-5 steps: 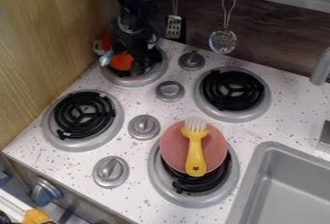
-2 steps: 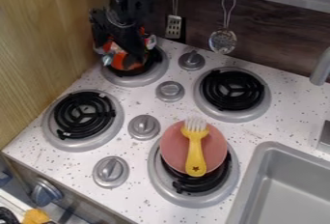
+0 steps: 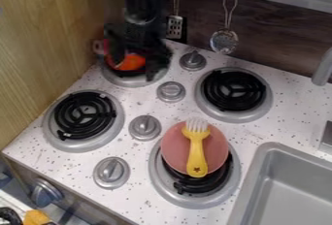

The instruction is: Take the orange pot and put yit on the upper left stove

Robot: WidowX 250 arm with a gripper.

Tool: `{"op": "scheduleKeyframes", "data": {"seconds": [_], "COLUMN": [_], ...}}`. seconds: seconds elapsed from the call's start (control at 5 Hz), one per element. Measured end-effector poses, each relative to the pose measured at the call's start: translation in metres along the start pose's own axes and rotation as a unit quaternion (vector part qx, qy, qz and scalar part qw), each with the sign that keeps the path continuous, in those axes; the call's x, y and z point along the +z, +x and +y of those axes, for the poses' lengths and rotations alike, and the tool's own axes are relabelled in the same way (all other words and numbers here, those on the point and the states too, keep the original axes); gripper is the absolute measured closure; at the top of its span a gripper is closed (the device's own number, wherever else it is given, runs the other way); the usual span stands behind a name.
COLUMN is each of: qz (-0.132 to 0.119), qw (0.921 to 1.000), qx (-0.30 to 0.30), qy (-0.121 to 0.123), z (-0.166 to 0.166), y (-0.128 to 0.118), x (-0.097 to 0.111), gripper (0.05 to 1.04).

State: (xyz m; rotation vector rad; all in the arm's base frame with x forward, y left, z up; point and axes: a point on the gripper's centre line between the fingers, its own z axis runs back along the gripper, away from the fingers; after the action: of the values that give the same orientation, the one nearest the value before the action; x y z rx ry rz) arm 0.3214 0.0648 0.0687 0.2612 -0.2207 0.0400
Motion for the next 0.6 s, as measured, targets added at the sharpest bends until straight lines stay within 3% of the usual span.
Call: {"op": "scheduleKeyframes", "data": {"seconds": [0.2, 0.4, 0.6], "qz": [-0.012, 0.003, 0.012], "qw": [0.9996, 0.999, 0.9973], "qx": [0.009, 0.007, -0.029], "qy": [-0.024, -0.045, -0.067], "z": [-0.025, -0.041, -0.057], "y": [0.005, 0.008, 0.018], "x": [0.007, 0.018, 0.015], "gripper": [0.083, 0.083, 0.083]}}
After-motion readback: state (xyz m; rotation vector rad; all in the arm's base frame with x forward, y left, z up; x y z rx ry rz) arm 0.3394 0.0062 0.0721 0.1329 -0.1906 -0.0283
